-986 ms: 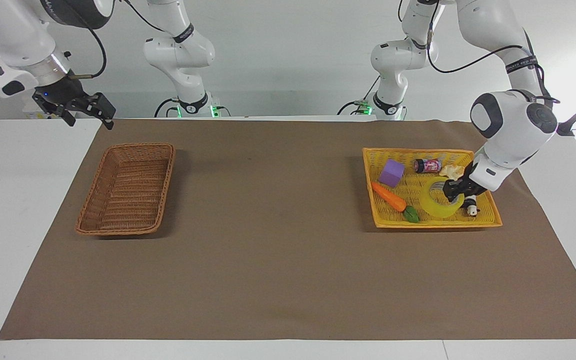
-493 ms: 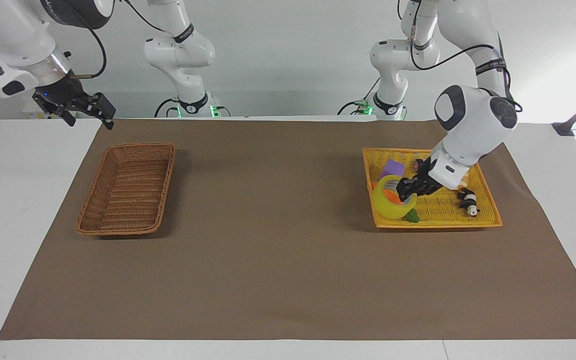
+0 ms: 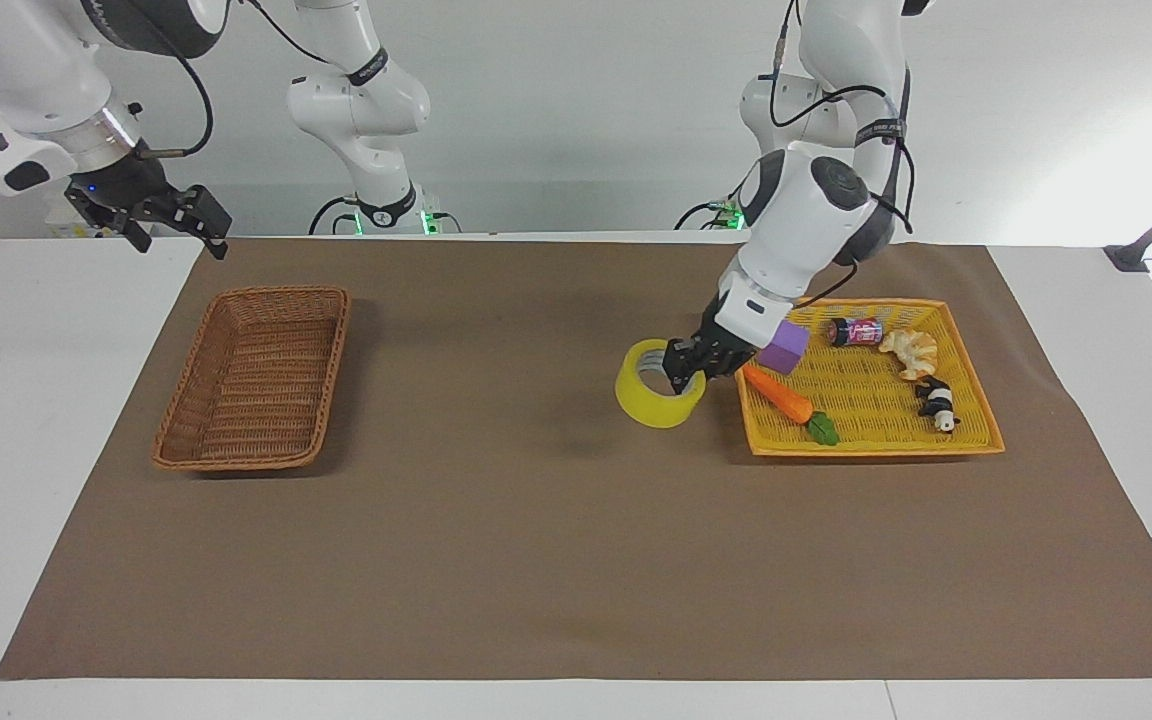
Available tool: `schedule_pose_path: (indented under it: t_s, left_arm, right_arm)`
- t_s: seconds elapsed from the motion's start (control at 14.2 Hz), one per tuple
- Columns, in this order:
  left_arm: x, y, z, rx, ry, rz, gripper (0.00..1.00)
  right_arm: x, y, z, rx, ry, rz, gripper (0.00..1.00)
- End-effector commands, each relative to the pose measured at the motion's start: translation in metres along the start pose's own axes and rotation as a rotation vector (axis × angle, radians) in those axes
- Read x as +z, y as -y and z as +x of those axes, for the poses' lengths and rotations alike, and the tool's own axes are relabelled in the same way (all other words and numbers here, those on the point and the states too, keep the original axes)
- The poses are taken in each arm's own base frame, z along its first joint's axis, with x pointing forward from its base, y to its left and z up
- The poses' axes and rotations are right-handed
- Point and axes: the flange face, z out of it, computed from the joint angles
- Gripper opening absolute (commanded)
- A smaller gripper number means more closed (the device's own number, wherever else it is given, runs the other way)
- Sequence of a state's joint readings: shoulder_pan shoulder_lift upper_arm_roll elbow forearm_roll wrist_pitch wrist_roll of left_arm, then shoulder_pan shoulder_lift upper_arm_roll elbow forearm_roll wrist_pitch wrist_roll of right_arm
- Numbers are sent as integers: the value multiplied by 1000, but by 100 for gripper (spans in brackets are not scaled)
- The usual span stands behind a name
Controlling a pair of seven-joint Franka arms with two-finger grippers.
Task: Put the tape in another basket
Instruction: 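Lift the tape with the left gripper while the right gripper approaches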
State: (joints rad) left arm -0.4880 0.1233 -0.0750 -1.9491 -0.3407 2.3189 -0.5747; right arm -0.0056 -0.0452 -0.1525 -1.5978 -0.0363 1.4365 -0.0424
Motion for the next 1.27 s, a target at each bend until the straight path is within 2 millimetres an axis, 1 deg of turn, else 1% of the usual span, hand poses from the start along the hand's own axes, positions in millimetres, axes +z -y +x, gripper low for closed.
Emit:
schedule_pose_path:
  t_s: [0.0,0.07,0.14,0.28,0.35,0.49,0.63,0.7,0.77,0.85,0.92,0.99,1.13,1.2]
  left_arm:
    - [-2,-16,-5,-42,-35,-44,1]
    - [-2,-20,-7,-57,-51,-59,2]
    - [-2,-21,-8,-62,-55,-63,3]
    - [2,-21,-11,-57,-49,-56,3]
    - [3,-21,-12,-56,-47,-55,2]
    - [4,-25,-17,-47,-46,-57,2]
    - [4,-25,-17,-45,-44,-56,2]
    - [3,-25,-17,-47,-45,-56,2]
    - [4,-25,-17,-45,-44,-56,2]
    - [3,-25,-17,-47,-45,-56,2]
    - [4,-24,-17,-48,-43,-54,2]
    - [5,-24,-18,-47,-40,-52,2]
    - [6,-22,-18,-47,-39,-50,2]
    - [5,-23,-18,-47,-38,-50,2]
  right_arm:
    - [4,-1,-11,-15,33,-5,100]
    - [6,0,-20,-18,88,-2,100]
    - [7,0,-23,-18,108,0,100]
    - [7,1,-22,-20,105,1,100]
    - [6,8,-21,-34,100,-1,100]
    - [11,47,-24,-109,100,-7,100]
    - [7,83,-12,-151,-8,105,100]
    - [7,111,-8,-171,-40,149,100]
    - [10,140,-3,-153,-55,228,100]
    - [12,156,3,-121,-60,317,100]
    - [16,166,8,-108,-58,390,100]
    - [23,175,17,-98,-47,463,100]
    - [41,193,39,-49,-68,608,100]
    - [54,212,45,-47,-74,655,100]
